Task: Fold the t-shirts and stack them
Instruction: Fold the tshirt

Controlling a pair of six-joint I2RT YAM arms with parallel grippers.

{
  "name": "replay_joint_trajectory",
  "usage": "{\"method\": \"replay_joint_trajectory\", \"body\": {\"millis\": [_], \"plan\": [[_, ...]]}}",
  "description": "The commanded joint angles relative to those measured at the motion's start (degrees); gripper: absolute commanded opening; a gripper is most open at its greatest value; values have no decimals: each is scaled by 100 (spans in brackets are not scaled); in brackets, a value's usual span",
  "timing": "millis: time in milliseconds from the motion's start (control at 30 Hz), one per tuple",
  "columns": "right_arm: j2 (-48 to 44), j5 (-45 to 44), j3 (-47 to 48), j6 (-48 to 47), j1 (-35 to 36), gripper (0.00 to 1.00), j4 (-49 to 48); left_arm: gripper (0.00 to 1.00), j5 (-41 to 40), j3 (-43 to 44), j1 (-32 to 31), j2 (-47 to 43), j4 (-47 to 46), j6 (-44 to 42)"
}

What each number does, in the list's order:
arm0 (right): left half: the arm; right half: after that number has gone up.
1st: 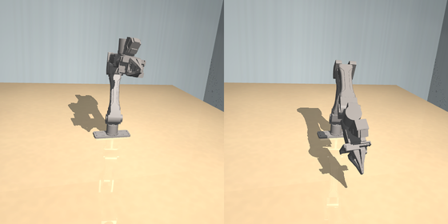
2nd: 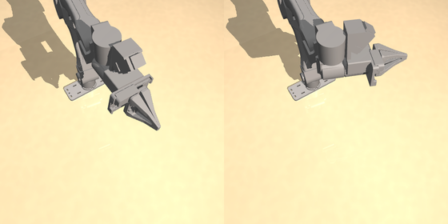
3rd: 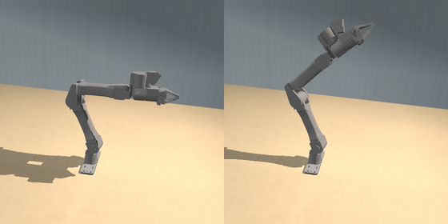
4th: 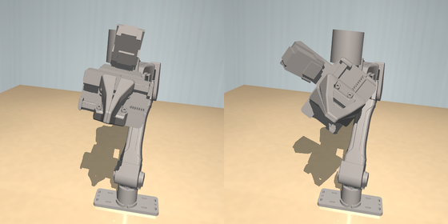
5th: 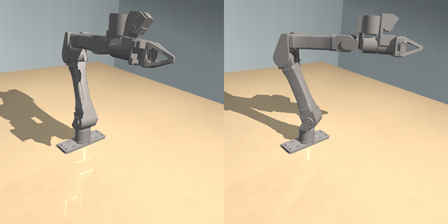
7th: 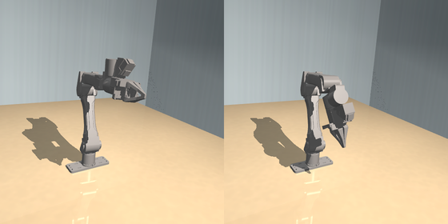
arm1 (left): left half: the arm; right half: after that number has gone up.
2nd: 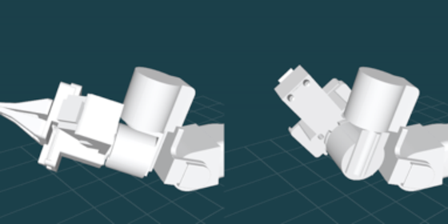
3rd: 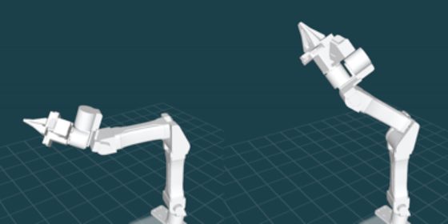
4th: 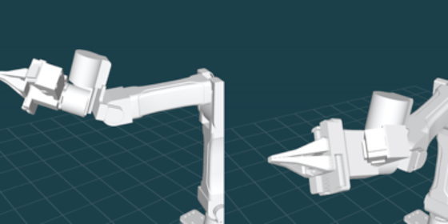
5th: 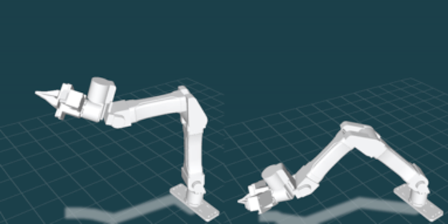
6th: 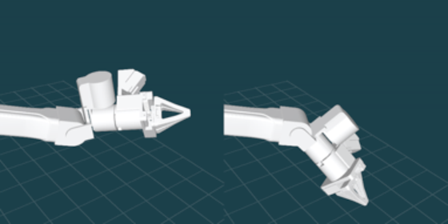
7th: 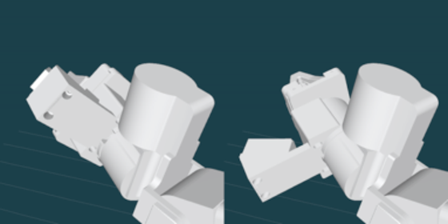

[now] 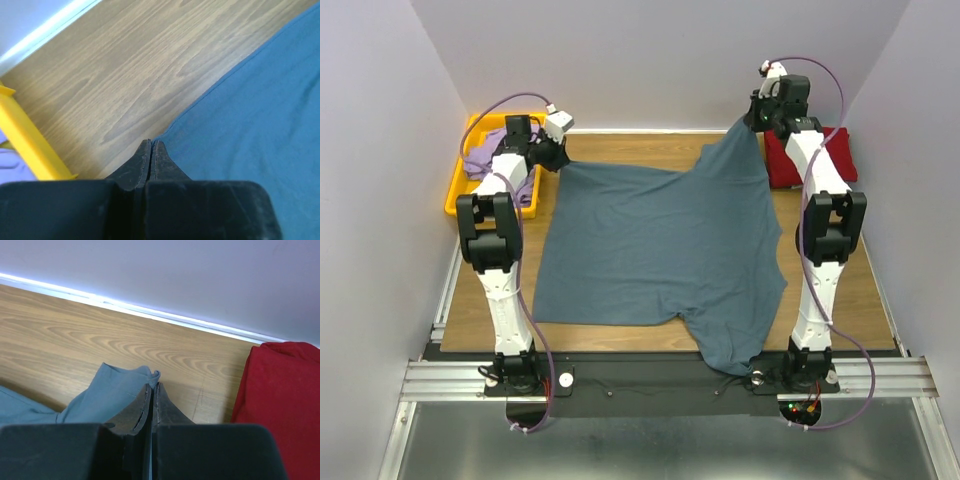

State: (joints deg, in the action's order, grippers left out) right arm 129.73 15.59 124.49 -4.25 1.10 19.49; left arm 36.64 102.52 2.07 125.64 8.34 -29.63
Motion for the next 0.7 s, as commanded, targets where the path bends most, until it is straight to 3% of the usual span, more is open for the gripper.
{"method": "replay_joint_trajectory", "body": {"millis": [0, 667], "plan": [[-553, 216, -249, 12, -14, 1, -244, 0, 273, -372, 136, -698, -306, -586], [-2399, 725, -2217, -278, -22, 1, 196, 0, 906, -2614, 593, -2509, -78, -2257]]}}
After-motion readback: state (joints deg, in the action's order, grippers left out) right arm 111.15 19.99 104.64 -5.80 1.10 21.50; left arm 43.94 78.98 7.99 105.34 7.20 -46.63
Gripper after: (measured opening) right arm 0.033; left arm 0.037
